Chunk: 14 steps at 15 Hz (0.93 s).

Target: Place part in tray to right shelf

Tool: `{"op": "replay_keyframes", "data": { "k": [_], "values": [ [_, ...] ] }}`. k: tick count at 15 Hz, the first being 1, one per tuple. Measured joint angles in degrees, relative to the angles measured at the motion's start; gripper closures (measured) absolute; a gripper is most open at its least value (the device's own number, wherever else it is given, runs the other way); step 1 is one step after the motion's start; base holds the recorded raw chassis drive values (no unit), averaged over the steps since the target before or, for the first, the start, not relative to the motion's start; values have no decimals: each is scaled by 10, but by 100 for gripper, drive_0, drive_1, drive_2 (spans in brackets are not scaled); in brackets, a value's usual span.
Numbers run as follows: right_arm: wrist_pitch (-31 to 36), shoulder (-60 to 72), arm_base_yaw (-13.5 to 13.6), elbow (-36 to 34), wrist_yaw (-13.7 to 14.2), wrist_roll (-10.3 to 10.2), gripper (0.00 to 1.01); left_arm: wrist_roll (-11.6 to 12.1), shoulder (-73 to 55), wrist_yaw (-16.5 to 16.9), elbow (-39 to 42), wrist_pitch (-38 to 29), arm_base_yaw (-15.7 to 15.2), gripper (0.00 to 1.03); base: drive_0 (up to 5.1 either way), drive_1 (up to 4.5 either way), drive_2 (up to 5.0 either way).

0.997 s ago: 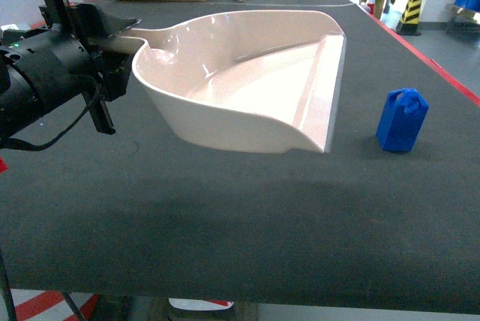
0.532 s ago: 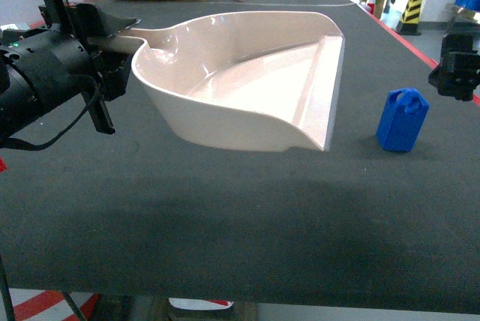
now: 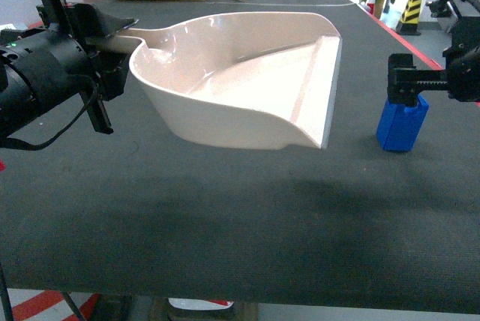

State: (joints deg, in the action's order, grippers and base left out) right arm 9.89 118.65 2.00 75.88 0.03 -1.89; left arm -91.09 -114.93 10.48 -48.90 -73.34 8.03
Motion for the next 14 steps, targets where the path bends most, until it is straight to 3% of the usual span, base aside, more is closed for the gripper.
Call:
{"op": "replay_keyframes", "data": {
  "k": [6, 11, 14],
  "values": [
    [-27, 67, 18, 68, 32, 0, 3, 0, 0, 0, 0, 0, 0, 87, 0, 0, 0],
    [-12, 71, 20, 58, 47, 0, 52, 0, 0, 0, 0, 0, 0, 87, 0, 0, 0],
    [9, 22, 14, 6, 50, -1, 55, 0, 0, 0, 0, 0, 0, 87, 0, 0, 0]
  ]
}}
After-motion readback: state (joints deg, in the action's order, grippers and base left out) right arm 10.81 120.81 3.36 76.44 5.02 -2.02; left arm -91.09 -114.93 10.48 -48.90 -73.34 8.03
